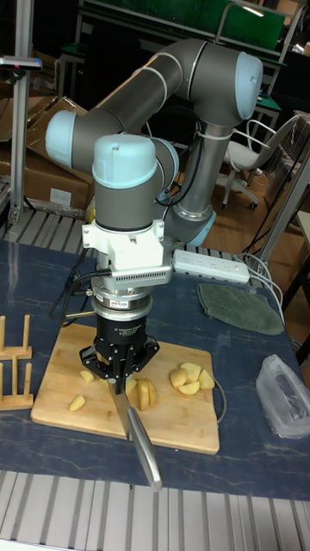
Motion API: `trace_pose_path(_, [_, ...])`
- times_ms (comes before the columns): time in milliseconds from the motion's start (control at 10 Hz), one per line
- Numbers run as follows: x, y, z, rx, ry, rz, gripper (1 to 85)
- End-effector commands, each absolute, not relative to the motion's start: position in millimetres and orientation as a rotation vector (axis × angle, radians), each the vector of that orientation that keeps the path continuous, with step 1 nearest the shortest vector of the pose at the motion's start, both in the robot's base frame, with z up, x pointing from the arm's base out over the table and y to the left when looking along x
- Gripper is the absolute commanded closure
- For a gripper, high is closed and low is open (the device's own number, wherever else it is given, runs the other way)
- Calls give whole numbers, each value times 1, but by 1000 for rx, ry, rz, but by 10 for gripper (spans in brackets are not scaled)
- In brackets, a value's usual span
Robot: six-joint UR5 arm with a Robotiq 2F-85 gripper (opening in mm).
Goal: Chop the potatoes
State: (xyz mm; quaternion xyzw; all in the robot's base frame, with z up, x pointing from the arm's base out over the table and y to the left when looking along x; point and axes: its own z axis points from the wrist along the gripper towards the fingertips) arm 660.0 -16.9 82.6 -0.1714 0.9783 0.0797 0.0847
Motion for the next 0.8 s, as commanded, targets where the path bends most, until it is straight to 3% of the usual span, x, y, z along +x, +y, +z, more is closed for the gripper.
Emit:
trace_pose_path(0, [668,-16,82,-521,2900,235,847])
trace_pose_path(700, [682,-19,80,-577,2884,148,847])
